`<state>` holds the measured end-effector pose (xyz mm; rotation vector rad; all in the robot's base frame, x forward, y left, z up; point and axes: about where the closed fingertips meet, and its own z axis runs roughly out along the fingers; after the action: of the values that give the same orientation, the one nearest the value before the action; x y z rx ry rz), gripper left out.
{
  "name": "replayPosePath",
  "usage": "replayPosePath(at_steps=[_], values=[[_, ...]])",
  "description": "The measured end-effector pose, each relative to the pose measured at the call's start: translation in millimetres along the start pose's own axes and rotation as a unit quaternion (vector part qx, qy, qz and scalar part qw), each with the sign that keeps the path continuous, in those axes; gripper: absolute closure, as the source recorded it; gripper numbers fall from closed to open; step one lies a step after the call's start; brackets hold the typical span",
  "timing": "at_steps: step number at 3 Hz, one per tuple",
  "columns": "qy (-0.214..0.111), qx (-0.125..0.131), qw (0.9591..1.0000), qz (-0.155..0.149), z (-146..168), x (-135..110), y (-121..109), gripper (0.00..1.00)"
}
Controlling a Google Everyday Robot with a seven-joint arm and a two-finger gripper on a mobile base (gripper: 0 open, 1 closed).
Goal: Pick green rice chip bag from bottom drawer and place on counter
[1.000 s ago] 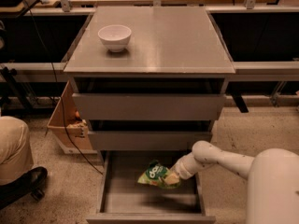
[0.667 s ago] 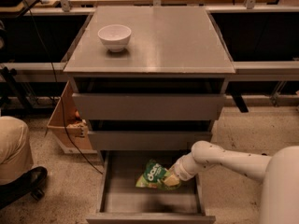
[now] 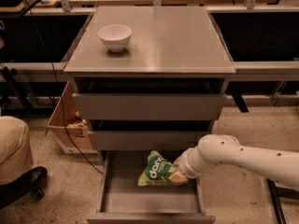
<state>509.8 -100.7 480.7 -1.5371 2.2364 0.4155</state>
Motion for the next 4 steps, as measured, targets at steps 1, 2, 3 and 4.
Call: replayPosePath(at_steps=[1,2,3,4], values=[[-0.004,0.035,0.9989,-0.03,-62.1,-27.2,5.1,1.0],[-0.011,0.09,0.9931,-0.075,-128.2,-56.2,11.3,1.0],[-0.006,0.09,0.9932,-0.073,-127.0,-54.9,8.5,1.0],[0.003,0.152,0.9846,-0.087,-181.1,-56.8,-18.1,1.0]])
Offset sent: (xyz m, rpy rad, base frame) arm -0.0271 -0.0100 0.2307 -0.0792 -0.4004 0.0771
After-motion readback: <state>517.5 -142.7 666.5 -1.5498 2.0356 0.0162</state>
